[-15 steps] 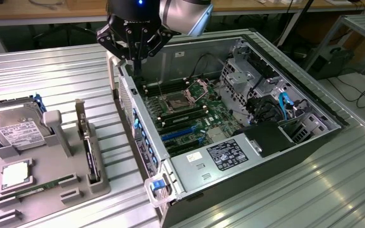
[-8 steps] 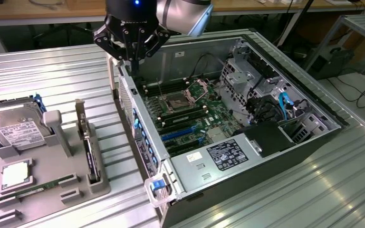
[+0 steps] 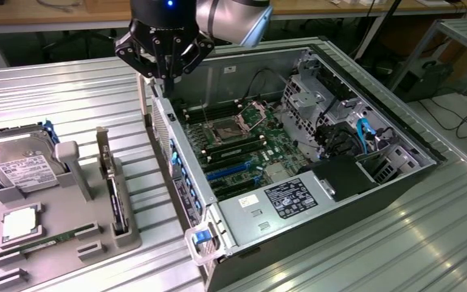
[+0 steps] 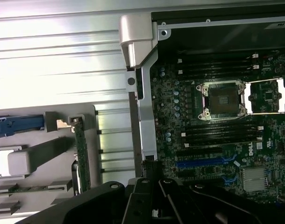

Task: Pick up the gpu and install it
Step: 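Reach for the gpu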

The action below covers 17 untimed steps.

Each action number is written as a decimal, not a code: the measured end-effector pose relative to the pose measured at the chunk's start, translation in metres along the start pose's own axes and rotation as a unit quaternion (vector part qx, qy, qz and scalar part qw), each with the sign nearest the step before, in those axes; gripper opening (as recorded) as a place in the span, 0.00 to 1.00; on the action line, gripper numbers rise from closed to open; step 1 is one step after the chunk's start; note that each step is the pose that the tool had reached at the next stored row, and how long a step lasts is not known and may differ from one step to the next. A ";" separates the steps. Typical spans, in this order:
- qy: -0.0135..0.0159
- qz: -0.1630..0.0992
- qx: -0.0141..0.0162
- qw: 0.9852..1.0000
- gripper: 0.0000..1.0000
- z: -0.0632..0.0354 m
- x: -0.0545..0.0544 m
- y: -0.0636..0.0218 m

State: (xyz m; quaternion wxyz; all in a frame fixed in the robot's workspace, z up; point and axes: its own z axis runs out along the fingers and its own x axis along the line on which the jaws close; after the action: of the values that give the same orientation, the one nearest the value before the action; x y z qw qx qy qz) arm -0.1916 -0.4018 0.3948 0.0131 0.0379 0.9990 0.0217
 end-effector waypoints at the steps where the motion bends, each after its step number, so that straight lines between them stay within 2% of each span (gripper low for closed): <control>1: 0.000 0.000 0.000 1.000 0.11 0.0000 0.001 -0.0001; 17: 0.000 0.000 0.000 1.000 0.11 -0.0005 0.012 -0.0025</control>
State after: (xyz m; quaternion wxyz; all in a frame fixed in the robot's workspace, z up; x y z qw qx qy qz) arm -0.2042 -0.4034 0.3948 0.0131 0.0379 0.9990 0.0217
